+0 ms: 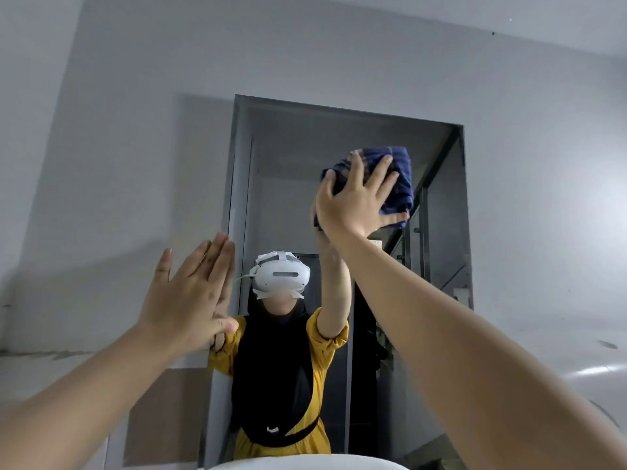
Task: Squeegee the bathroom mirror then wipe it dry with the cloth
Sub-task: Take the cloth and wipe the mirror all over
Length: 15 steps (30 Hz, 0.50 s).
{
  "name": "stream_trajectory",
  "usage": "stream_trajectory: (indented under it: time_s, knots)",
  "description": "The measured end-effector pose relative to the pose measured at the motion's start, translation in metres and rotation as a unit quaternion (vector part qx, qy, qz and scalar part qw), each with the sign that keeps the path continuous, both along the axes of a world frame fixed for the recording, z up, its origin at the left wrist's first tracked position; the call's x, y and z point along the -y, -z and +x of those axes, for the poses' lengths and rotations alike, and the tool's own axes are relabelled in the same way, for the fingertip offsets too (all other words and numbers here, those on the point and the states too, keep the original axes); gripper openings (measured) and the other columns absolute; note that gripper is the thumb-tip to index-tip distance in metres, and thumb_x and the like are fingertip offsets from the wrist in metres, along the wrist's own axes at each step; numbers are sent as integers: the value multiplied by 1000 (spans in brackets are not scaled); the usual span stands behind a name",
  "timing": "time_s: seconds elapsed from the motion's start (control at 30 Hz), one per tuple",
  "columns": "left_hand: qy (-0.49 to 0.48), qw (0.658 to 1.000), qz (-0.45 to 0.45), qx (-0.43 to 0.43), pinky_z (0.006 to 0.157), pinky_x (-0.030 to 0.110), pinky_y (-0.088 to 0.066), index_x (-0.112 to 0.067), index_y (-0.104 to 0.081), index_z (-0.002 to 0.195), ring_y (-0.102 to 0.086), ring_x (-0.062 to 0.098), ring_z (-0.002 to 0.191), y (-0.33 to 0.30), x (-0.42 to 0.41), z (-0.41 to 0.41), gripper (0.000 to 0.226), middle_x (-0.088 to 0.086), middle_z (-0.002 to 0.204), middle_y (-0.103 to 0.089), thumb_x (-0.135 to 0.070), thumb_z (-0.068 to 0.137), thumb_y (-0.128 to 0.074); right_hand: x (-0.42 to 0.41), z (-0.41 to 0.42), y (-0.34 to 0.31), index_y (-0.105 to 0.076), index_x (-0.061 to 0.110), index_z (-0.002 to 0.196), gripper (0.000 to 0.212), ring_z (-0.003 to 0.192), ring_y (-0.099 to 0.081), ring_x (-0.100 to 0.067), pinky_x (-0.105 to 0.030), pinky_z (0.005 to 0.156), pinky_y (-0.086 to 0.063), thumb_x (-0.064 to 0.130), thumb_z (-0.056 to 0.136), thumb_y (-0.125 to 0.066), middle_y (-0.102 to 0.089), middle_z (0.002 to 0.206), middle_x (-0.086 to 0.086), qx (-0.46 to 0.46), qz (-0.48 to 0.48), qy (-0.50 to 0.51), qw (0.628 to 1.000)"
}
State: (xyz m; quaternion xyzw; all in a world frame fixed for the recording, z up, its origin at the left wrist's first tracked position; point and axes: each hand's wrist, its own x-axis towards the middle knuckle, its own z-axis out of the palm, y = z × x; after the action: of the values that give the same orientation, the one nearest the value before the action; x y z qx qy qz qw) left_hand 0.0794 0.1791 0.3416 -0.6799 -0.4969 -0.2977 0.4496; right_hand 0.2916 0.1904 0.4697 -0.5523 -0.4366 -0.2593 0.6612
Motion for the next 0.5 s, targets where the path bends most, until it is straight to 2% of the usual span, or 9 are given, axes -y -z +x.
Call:
stream_trajectory:
  time_s: [0.03,0.07,0.13,0.2,0.33,0.5]
  knots:
    - [1,1000,-4,2,103,60,-25,-7,-14,146,-29,24,138,2,1,-2,135,7,154,-14,-77,44,-68,-2,-13,-1,-24,43,145,57,148,10,-24,-75,101,10,53,91,-36,8,162,1,23,-4,-3,1000]
    - [-5,1000,-20,-2,105,59,-22,-8,-10,147,-23,22,140,4,2,-3,136,7,154,-8,-77,44,-68,-3,-27,-1,-25,44,145,56,148,10,-24,-75,101,10,53,90,-36,7,162,1,49,-5,-7,999]
    - [-3,999,-47,-10,111,54,-3,-12,19,143,9,16,140,11,3,-5,137,3,150,23,-78,54,-61,-7,-54,-1,-27,43,144,56,148,9,-24,-75,101,11,52,90,-37,6,162,1,110,-4,-16,994]
    - [-34,995,-88,-14,111,51,6,-11,38,133,24,15,136,17,7,-5,138,3,145,38,-77,59,-59,-9,-77,4,-32,41,142,53,148,6,-24,-74,102,11,52,90,-39,3,162,1,173,2,-21,985]
    - [-57,993,-107,-6,112,53,4,-8,41,131,17,22,142,25,10,-1,145,7,148,37,-70,57,-67,-15,-93,16,-40,41,136,48,149,-2,-25,-74,103,7,51,89,-43,-7,162,0,295,17,4,955]
    - [-53,993,-109,0,112,52,5,-9,38,134,15,22,143,28,8,0,145,7,148,36,-67,56,-70,-14,-68,24,-46,43,135,49,148,-14,-23,-72,105,0,54,87,-46,-17,160,4,480,20,35,877]
